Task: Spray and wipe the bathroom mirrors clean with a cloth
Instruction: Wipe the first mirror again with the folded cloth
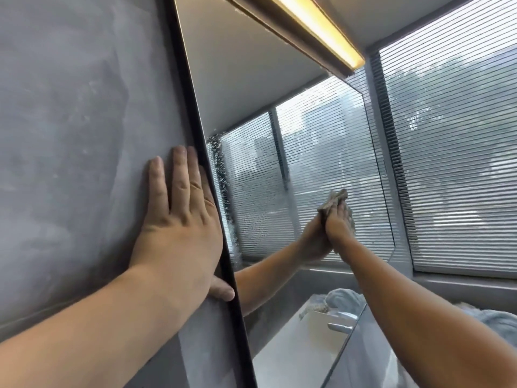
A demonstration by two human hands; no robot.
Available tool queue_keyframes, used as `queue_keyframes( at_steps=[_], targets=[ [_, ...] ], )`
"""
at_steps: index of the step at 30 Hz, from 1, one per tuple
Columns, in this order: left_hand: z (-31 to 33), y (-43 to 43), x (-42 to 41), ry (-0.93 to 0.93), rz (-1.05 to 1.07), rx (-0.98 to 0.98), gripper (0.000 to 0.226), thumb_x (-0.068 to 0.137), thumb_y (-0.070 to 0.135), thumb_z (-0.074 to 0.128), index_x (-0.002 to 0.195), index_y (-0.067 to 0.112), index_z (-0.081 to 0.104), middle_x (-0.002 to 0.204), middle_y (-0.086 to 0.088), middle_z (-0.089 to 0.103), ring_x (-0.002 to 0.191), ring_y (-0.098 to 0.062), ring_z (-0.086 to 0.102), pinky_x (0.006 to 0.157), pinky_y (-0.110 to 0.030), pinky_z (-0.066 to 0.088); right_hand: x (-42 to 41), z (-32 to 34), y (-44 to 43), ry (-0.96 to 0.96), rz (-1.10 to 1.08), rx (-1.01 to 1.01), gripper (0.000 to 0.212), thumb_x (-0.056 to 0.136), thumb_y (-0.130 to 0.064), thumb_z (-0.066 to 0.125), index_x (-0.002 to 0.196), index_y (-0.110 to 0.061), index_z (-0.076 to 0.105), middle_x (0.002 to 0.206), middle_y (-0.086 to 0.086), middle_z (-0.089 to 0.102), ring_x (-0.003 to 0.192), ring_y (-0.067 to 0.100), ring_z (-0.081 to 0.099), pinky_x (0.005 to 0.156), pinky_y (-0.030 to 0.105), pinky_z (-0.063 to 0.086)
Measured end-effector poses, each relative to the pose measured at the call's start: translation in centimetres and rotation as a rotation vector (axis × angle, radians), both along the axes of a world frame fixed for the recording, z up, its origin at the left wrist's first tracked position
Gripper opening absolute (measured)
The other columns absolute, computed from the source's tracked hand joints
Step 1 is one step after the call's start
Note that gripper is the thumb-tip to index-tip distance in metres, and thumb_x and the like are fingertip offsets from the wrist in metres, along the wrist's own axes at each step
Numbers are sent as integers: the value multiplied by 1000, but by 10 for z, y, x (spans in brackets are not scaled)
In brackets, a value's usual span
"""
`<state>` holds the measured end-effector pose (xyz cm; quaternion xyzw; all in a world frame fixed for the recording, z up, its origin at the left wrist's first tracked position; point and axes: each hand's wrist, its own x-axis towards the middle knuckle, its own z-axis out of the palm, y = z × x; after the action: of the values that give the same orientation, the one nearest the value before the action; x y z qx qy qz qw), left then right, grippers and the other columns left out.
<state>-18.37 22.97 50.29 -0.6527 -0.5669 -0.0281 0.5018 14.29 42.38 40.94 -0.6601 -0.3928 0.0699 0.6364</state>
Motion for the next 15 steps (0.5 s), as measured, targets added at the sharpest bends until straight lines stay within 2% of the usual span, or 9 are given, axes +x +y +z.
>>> queue_keyframes(
  at_steps=[1, 3, 5, 8, 11, 13, 15],
  targets=[
    [0, 0, 1, -1, 4, -3, 168, 55, 102, 38, 123, -38, -24, 130, -60, -38, 133, -73, -29, 109, -82, -11, -14, 10, -7, -63, 6, 51, 59, 113, -34, 15, 165, -8, 3, 174, 10, -1, 161, 22, -4, 129, 35, -7],
    [0, -1, 1, 0, 12, -5, 167, 56, 102, 38, 124, -38, -23, 128, -61, -38, 132, -73, -30, 109, -82, -11, -53, 28, -30, -295, 24, 243, 72, 105, -52, 10, 165, -12, 4, 174, 9, -2, 161, 19, -8, 129, 35, -8],
    [0, -1, 1, 4, 19, -4, 167, 55, 101, 39, 128, -36, -22, 128, -61, -39, 133, -73, -29, 110, -81, -10, -99, 45, -55, -547, 56, 397, 78, 98, -64, 0, 162, -21, -5, 172, 0, -13, 158, 11, -18, 130, 38, -10],
    [-2, -4, 2, 13, 29, -6, 166, 56, 101, 40, 134, -30, -26, 134, -57, -38, 133, -71, -31, 111, -79, -11, -163, 73, -99, -889, 213, 477, 59, 103, -52, 6, 154, -38, -20, 163, -13, -32, 154, 7, -30, 127, 37, -20],
    [-3, -5, 4, 12, 21, 3, 157, 64, 98, 40, 122, -29, -34, 146, -51, -29, 134, -68, -33, 111, -79, -14, -188, 92, -117, -984, 279, 593, 55, 108, -45, 16, 156, -42, -12, 165, -18, -23, 156, 9, -25, 128, 40, -15],
    [-4, -6, 3, -1, 0, 25, 158, 66, 96, 43, 114, -31, -38, 147, -48, -31, 140, -63, -30, 114, -75, -11, -178, 95, -109, -988, 267, 628, 54, 109, -44, 16, 158, -41, -7, 167, -19, -17, 158, 10, -20, 129, 40, -12],
    [-2, -7, 1, -14, -22, 58, 160, 66, 95, 45, 121, -30, -39, 147, -45, -35, 145, -57, -27, 118, -70, -8, -152, 98, -89, -915, 213, 586, 56, 107, -45, 13, 159, -37, -5, 170, -15, -12, 159, 12, -16, 129, 37, -12]
  ],
)
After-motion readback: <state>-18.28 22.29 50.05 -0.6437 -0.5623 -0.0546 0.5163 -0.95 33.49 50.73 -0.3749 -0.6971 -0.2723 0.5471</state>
